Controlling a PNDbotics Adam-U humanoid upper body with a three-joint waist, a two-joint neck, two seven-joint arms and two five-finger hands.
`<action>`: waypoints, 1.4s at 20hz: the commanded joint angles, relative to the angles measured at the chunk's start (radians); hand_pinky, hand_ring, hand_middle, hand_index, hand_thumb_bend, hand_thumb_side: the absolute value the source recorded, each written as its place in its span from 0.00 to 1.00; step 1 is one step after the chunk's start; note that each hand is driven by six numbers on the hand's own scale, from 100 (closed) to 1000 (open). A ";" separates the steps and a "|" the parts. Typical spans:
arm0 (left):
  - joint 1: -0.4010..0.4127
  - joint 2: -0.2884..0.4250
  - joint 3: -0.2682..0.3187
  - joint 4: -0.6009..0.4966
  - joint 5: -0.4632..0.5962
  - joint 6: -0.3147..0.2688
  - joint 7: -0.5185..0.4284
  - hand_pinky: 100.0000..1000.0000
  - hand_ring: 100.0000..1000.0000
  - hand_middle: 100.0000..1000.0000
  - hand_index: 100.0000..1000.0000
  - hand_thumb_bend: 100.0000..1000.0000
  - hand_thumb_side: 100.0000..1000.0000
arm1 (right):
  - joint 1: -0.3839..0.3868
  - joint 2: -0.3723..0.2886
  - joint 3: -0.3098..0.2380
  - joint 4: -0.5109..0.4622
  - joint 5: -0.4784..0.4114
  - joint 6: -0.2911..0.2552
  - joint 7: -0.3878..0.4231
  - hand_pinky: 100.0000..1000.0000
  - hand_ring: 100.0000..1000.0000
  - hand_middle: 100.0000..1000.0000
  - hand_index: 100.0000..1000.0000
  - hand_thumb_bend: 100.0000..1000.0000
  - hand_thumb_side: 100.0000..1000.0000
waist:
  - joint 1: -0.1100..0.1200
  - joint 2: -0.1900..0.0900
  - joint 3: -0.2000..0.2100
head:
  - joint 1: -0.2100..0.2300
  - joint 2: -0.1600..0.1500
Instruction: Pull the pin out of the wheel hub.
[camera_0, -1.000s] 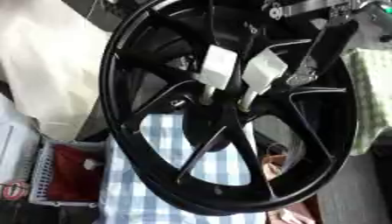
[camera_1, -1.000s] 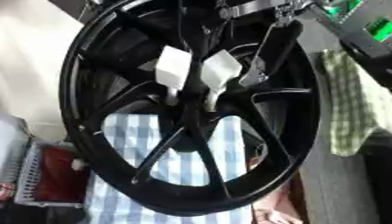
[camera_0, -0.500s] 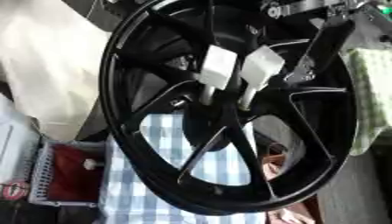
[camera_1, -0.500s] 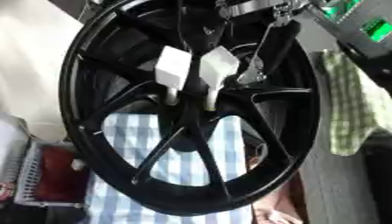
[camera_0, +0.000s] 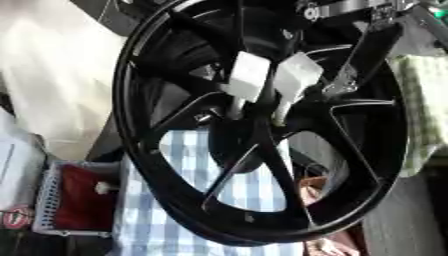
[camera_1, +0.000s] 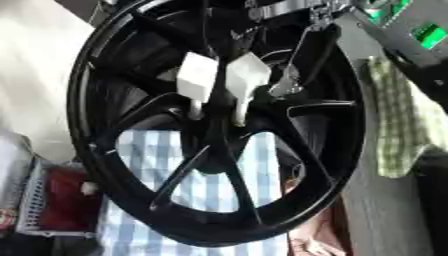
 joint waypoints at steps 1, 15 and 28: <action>-0.008 0.014 0.014 -0.012 0.001 -0.001 0.003 0.77 0.63 0.55 0.73 0.18 0.67 | -0.016 -0.028 -0.027 -0.020 -0.015 0.009 -0.002 0.78 0.65 0.44 0.49 0.09 0.03 | 0.009 -0.021 -0.003 | -0.008 0.001; 0.002 0.014 0.017 -0.013 -0.001 -0.001 0.007 0.77 0.63 0.55 0.73 0.18 0.67 | -0.017 -0.062 -0.102 -0.086 -0.037 0.038 -0.040 0.77 0.64 0.42 0.46 0.11 0.00 | 0.025 -0.024 -0.020 | -0.017 0.001; 0.009 0.024 0.023 -0.022 -0.008 -0.003 0.012 0.77 0.63 0.55 0.73 0.17 0.66 | 0.070 -0.166 -0.295 -0.148 -0.100 0.064 -0.162 0.77 0.64 0.42 0.46 0.07 0.00 | 0.034 -0.029 -0.044 | 0.023 -0.062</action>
